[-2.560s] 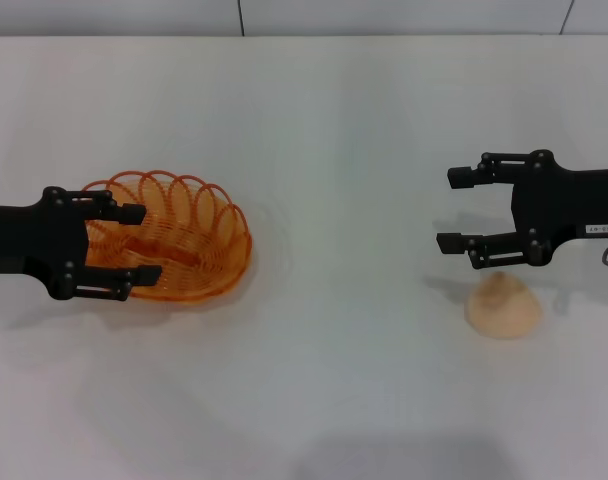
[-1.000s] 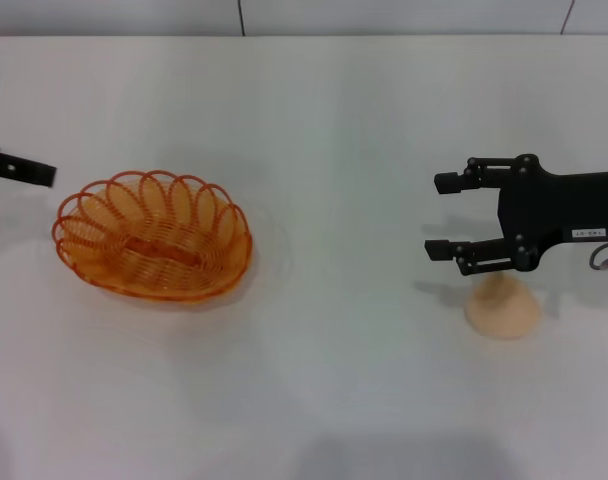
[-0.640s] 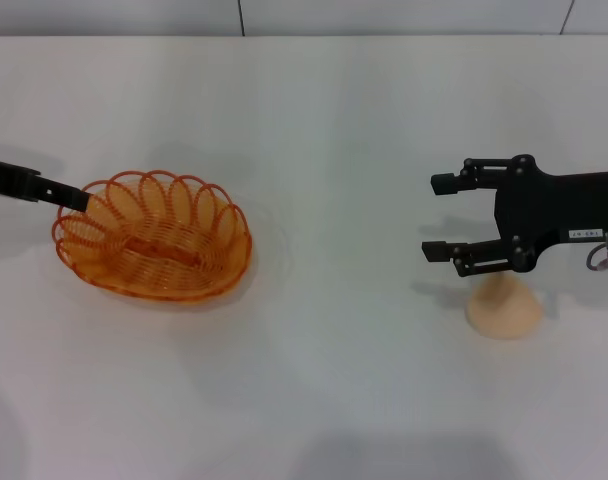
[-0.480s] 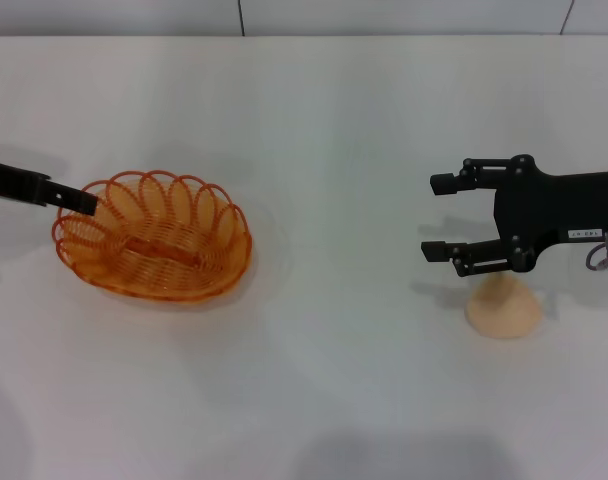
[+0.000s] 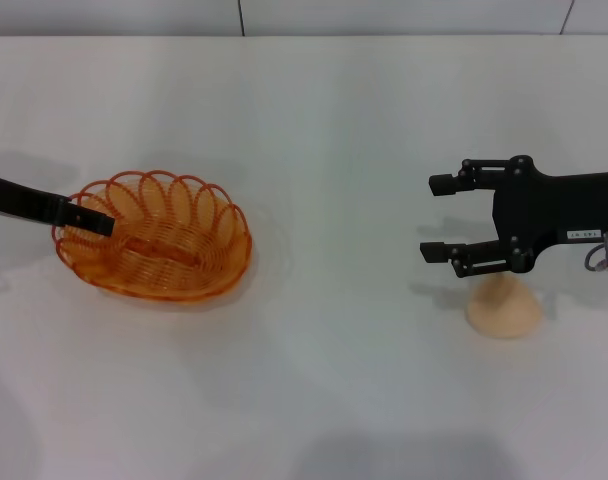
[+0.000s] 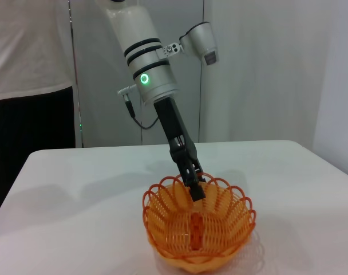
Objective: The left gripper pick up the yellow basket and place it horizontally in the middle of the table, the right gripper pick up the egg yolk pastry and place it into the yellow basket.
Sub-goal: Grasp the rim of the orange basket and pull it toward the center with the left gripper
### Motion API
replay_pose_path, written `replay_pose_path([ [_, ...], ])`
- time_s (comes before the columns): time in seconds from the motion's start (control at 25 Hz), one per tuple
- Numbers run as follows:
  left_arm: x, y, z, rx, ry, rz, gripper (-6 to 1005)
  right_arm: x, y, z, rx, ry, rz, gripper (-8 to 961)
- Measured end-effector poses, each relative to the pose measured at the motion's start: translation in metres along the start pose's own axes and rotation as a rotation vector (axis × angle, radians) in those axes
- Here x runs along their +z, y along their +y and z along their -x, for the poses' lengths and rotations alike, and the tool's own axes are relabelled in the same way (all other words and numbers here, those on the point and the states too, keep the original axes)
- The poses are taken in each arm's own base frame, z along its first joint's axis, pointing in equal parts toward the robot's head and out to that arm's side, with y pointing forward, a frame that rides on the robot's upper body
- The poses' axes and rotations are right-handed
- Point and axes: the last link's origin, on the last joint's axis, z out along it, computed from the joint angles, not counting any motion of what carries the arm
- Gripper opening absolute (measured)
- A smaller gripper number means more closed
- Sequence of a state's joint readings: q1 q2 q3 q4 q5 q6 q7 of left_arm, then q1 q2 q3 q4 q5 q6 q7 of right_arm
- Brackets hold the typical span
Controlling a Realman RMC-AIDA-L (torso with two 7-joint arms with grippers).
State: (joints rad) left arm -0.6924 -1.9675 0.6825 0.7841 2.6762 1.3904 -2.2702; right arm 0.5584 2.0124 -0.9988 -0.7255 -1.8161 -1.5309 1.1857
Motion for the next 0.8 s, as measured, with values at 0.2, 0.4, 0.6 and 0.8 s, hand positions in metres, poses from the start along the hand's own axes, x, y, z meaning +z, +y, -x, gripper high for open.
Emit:
replay_pose_path([
  [0.2, 0.0016, 0.0011, 0.0001, 0.007, -0.001, 0.000, 624, 0.0000, -0.0002, 0.0001, 0.000, -0.001, -0.001, 771],
  [0.4, 0.0016, 0.0013, -0.0007, 0.009, -0.001, -0.001, 610, -0.0005, -0.0011, 0.0000, 0.001, -0.001, -0.008, 770],
  [0.6, 0.0015, 0.0015, -0.0011, 0.009, 0.001, -0.001, 492, 0.0003, -0.0014, 0.0000, 0.001, -0.001, -0.011, 770],
  [0.8, 0.0017, 0.0019, -0.0013, 0.009, 0.002, 0.002, 331, 0.0004, -0.0021, 0.0009, 0.002, -0.008, -0.016, 769],
])
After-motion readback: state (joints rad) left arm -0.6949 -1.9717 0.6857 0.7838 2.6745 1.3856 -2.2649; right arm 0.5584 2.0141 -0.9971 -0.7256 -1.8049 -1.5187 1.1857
